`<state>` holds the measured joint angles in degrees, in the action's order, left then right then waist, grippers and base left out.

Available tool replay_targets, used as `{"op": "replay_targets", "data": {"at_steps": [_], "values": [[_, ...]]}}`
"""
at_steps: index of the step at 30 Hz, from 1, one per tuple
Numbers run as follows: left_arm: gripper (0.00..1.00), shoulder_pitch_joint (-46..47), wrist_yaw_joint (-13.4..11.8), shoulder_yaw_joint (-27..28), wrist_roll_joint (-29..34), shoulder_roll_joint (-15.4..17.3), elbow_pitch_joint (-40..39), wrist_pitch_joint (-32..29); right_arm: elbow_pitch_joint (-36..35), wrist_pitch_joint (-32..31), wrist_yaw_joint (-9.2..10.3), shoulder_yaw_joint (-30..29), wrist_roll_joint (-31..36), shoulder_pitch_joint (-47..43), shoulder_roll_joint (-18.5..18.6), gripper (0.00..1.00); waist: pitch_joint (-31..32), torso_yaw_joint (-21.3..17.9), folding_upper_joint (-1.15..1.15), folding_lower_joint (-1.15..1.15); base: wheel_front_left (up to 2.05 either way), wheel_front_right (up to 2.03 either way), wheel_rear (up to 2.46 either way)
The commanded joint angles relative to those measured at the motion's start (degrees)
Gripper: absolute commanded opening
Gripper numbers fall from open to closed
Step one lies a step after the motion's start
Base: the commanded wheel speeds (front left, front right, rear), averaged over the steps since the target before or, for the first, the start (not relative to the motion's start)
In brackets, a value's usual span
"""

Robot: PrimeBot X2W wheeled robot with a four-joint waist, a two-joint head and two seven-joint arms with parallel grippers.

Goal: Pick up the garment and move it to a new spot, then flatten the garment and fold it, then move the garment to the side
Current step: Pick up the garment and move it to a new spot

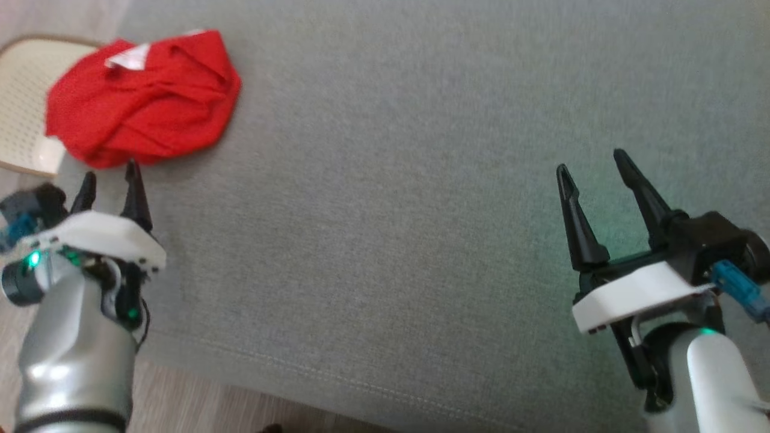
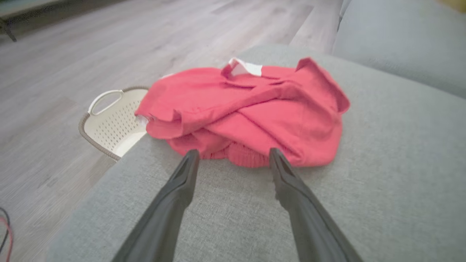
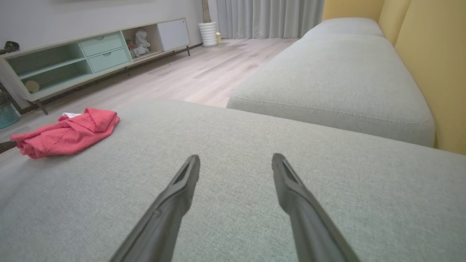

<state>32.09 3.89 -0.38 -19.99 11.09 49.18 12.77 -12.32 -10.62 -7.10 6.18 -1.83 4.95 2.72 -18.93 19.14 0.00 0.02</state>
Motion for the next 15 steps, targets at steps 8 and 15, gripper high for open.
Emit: {"op": "replay_targets", "data": {"at_steps": [8,15], "values": [[1.00,13.11,2.40,1.80,-2.58,4.35,14.77,0.72,-3.10,-1.28,-0.39,3.08,1.51,4.97,0.16,1.00,-7.58,-3.02,0.00,-0.02,0.00,0.00,0.00],[0.00,16.94,3.39,2.49,-5.49,5.36,20.47,1.30,-3.16,-1.18,-0.39,2.53,1.35,5.93,0.16,1.00,-9.01,-4.25,0.00,-0.02,0.00,0.00,0.00]]}}
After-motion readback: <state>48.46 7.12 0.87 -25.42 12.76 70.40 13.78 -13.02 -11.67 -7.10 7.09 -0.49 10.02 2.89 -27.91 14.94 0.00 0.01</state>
